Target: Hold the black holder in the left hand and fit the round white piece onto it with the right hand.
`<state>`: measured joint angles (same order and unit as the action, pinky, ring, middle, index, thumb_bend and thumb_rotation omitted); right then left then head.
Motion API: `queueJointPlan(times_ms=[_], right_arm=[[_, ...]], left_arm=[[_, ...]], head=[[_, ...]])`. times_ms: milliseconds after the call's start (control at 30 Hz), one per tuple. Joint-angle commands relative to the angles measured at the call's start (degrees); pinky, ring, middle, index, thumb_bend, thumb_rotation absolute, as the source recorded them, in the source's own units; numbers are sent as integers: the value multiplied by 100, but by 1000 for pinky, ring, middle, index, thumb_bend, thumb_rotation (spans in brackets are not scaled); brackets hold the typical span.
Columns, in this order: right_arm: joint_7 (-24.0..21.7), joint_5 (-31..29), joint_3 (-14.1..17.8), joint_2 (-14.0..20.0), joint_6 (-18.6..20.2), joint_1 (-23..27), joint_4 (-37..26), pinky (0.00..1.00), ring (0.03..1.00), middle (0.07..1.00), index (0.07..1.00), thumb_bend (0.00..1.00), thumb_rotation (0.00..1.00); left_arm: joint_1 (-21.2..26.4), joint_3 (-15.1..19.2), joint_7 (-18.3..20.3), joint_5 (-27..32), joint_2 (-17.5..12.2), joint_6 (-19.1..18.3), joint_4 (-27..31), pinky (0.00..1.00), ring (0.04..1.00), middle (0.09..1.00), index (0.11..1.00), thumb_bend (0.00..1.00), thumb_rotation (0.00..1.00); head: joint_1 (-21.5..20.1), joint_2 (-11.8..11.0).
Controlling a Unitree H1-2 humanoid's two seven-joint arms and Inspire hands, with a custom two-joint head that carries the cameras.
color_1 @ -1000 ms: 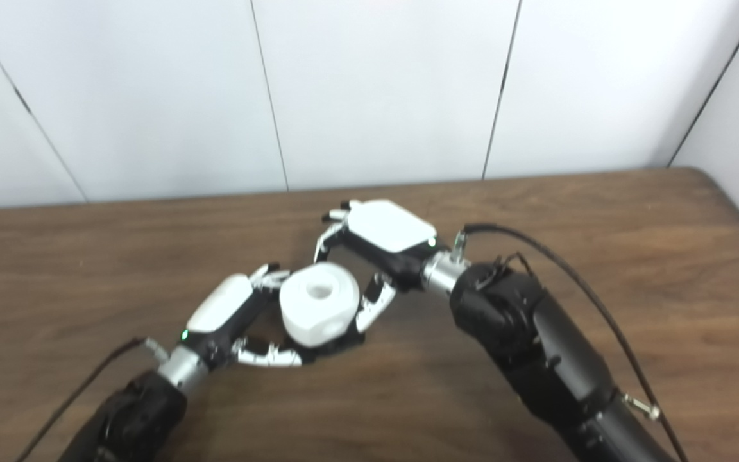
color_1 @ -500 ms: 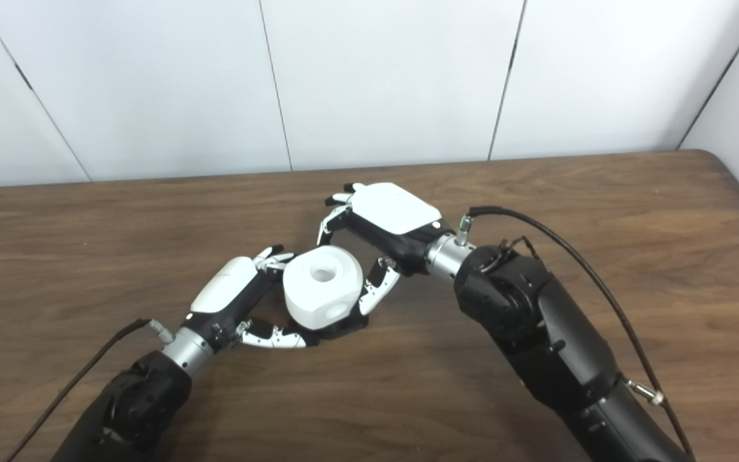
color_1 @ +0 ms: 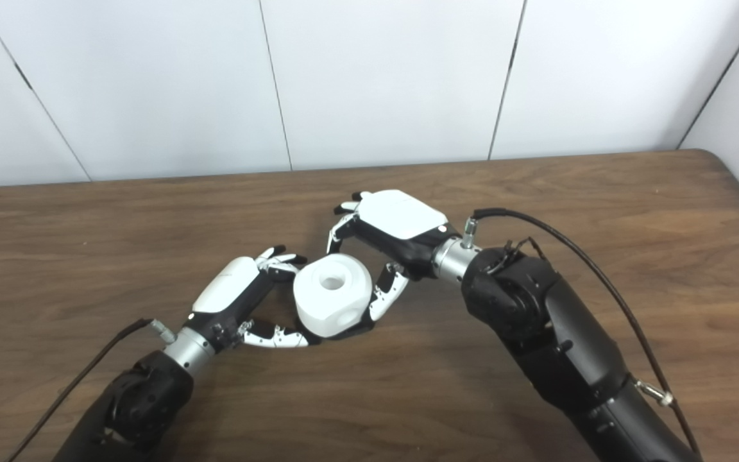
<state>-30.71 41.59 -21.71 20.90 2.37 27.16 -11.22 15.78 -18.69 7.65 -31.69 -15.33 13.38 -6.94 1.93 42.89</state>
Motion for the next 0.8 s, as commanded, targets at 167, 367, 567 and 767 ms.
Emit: queueJointPlan(times_ms=[167, 367, 567, 767], right_arm=[[71, -8, 130, 64, -43, 227, -56, 1000, 916, 736, 480, 525, 137], [66, -12, 89, 10, -38, 179, -55, 1000, 916, 735, 480, 525, 137], [-80, 2, 33, 57, 4, 176, -66, 989, 921, 776, 490, 524, 151], [-435, 162, -26, 97, 270, 198, -216, 986, 969, 884, 806, 996, 341]], left_arm=[[77, -19, -2, -45, 27, 38, 196, 1000, 877, 653, 481, 524, 55], [65, -20, 3, -60, 24, 27, 224, 999, 874, 654, 481, 524, 55], [43, -11, 10, -52, 16, -3, 243, 1000, 875, 653, 481, 524, 54], [39, 0, 18, -31, -3, 6, 232, 1000, 875, 655, 481, 523, 55]], head=[[21, 26], [50, 41], [41, 44], [49, 31]])
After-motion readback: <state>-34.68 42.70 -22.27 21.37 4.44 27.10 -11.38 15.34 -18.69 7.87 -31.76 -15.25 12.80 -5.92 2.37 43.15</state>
